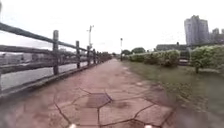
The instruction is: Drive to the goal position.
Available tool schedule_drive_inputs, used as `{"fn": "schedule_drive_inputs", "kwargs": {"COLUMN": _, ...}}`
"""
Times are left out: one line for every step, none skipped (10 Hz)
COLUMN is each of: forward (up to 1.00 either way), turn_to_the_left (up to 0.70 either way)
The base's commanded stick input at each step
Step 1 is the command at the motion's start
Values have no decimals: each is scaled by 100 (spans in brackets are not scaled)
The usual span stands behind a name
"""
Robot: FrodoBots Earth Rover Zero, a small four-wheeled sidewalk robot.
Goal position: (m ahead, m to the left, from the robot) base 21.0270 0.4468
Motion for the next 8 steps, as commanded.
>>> {"fn": "schedule_drive_inputs", "kwargs": {"forward": 91, "turn_to_the_left": -36}}
{"fn": "schedule_drive_inputs", "kwargs": {"forward": 91, "turn_to_the_left": -36}}
{"fn": "schedule_drive_inputs", "kwargs": {"forward": 91, "turn_to_the_left": -36}}
{"fn": "schedule_drive_inputs", "kwargs": {"forward": 91, "turn_to_the_left": -36}}
{"fn": "schedule_drive_inputs", "kwargs": {"forward": 91, "turn_to_the_left": -30}}
{"fn": "schedule_drive_inputs", "kwargs": {"forward": 91, "turn_to_the_left": -12}}
{"fn": "schedule_drive_inputs", "kwargs": {"forward": 91, "turn_to_the_left": 0}}
{"fn": "schedule_drive_inputs", "kwargs": {"forward": 91, "turn_to_the_left": 0}}
